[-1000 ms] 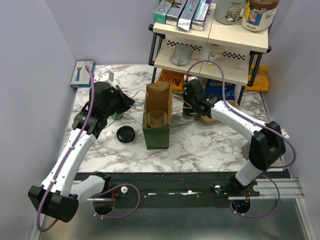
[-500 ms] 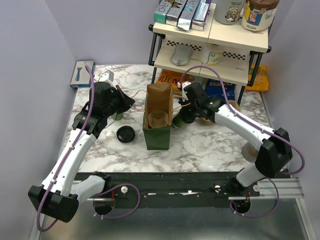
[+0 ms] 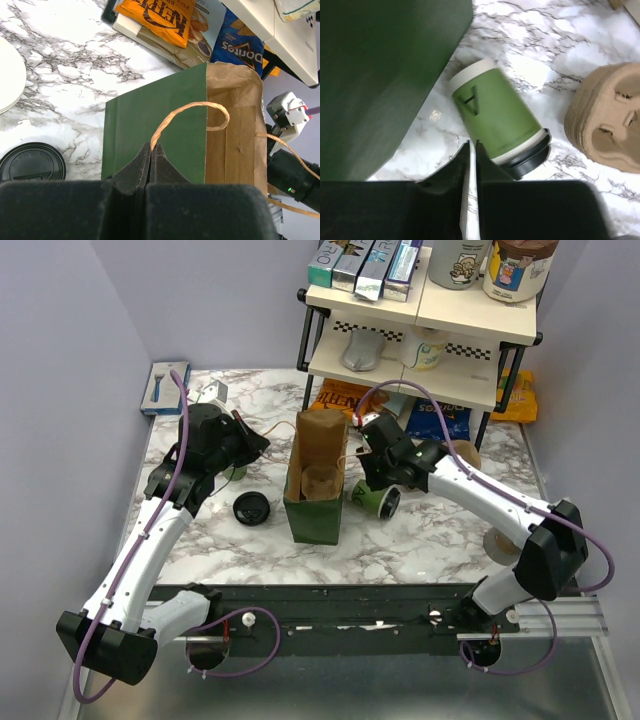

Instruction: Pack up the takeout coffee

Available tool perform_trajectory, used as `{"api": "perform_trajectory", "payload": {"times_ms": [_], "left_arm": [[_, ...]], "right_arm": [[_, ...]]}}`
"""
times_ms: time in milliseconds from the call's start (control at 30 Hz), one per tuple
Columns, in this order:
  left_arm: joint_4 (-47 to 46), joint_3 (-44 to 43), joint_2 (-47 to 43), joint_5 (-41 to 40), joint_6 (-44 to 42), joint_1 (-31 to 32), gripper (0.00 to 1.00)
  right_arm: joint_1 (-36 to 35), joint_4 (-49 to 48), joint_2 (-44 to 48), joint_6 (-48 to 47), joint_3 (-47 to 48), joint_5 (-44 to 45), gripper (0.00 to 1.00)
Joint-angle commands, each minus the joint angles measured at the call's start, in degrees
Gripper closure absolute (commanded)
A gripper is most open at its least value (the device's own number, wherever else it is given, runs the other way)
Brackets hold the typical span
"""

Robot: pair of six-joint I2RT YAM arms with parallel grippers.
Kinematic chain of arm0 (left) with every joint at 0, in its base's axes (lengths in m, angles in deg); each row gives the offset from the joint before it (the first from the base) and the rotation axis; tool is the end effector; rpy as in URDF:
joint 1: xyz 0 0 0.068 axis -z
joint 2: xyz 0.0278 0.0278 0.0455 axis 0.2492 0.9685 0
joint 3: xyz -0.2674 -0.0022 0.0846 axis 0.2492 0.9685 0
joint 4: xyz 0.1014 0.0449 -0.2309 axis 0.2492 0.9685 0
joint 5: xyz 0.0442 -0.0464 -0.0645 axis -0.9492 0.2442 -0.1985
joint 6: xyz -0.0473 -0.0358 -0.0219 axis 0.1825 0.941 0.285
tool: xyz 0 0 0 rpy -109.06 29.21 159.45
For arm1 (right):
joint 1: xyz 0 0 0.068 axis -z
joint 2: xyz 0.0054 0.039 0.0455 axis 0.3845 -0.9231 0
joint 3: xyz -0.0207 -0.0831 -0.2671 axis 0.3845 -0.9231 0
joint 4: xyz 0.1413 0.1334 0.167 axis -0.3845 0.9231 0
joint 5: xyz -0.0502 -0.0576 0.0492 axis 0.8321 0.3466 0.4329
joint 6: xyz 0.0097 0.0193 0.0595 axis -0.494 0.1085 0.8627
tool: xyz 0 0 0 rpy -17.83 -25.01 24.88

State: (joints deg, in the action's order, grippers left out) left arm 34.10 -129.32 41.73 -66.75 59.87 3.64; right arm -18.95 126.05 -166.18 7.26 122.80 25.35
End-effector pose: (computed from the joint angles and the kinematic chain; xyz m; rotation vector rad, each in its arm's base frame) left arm 0.2156 -0.0761 0.3741 -0.3470 2.0620 -0.7583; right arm 0.2476 0.2101 0.2831 -0.6349 2.4224 0.1846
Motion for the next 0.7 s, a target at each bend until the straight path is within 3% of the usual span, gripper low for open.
{"api": "perform_trajectory", "payload": {"times_ms": [0, 33, 67, 233, 267, 500, 567, 667], "left_arm": [[-0.41, 0.22, -0.88, 0.24, 0.01, -0.31, 1.00], [-0.49, 0.40, -0.88, 0.33, 0.01, -0.31, 1.00], [-0.49, 0.40, -0.97, 0.42, 0.01, -0.31, 1.00], [-0.76, 0.75, -0.79, 1.38, 0.01, -0.31, 1.00], [-0.84, 0.84, -0.71, 1.47, 0.01, -0.31, 1.00], [-1.55, 1.28, 0.00, 2.88, 0.36, -0.22, 1.00], [-1.81, 1.19, 0.26, 3.76, 0.36, -0.22, 1.00], [-1.64, 1.01, 0.61, 4.11, 0.62, -0.22, 1.00]], "right_arm": [[0.34, -1.48, 3.41, 12.63, 0.47, 6.97, 0.58], [0.60, -1.56, 4.72, 17.87, -0.59, 7.15, 0.50], [1.47, -1.65, 5.95, 20.01, -1.99, 6.54, 0.33], [8.50, -4.27, 13.69, 31.27, -14.78, -9.43, 0.11], [9.82, -9.42, 15.79, 31.02, -17.53, -11.37, 0.00], [9.83, -34.76, 41.45, 27.25, -43.64, -12.43, 0.00], [9.66, -37.33, 43.05, 24.61, -46.46, -14.55, 0.05], [8.44, -33.31, 39.30, 20.65, -45.42, -14.91, 0.17]]}}
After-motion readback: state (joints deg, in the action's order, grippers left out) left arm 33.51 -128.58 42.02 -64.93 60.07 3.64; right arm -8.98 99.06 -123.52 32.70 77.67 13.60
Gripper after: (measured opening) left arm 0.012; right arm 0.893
